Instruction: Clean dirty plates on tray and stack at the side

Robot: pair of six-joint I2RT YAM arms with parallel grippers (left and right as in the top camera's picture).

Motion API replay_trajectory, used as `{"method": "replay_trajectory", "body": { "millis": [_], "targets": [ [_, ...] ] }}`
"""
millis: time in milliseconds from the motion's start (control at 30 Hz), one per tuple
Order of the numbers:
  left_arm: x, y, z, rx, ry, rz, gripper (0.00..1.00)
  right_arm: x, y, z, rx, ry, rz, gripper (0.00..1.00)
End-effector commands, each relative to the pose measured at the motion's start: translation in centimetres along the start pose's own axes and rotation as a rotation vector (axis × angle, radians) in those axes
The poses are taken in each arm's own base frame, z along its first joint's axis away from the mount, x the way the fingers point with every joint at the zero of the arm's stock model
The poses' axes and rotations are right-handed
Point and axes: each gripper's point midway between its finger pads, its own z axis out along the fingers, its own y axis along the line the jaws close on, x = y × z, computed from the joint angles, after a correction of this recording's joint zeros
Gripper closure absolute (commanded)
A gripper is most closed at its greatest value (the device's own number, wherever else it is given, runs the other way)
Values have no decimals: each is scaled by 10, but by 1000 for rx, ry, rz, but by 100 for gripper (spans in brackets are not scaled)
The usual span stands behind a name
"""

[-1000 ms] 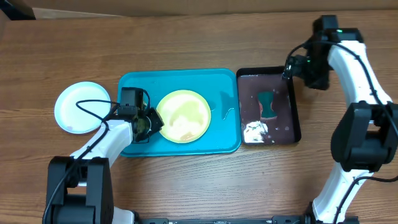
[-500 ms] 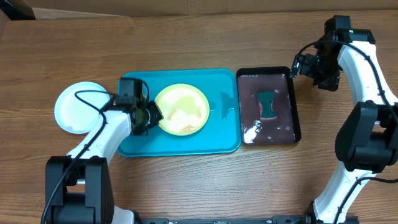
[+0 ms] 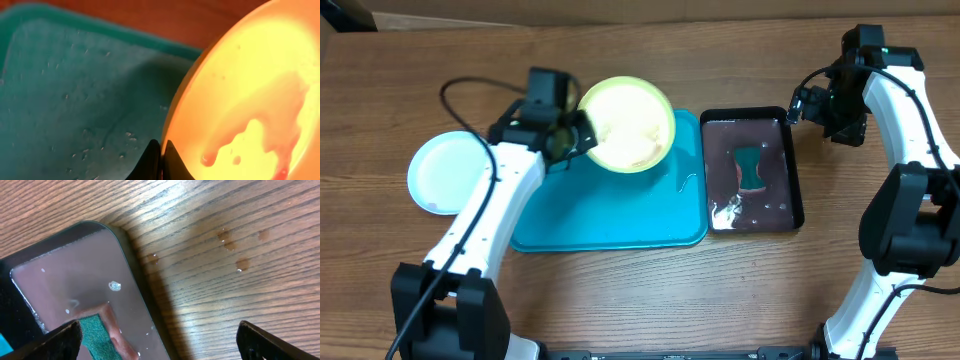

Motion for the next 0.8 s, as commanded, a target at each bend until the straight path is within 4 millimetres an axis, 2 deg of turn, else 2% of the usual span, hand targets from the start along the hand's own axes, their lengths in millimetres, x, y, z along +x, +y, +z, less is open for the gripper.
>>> {"method": "replay_trajectory", "body": {
  "millis": [0,167,400,600,767],
  "targets": [
    [-24,-30,-23,-61,-143,104,96,-4,3,-12,-6,-33,-1,0],
    [-22,-69,-37,-71,-242,187,96,-4,3,-12,-6,-33,-1,0],
    [-12,-101,-50,-109,-348,265,96,-4,3,-11,-5,-32,-1,0],
    [4,-136,-57,-43,-379,329,96,-4,3,-12,-6,-33,-1,0],
    [10,-152,-61,-43,-424,379,96,-4,3,-11,-5,-32,-1,0]
  ]
}}
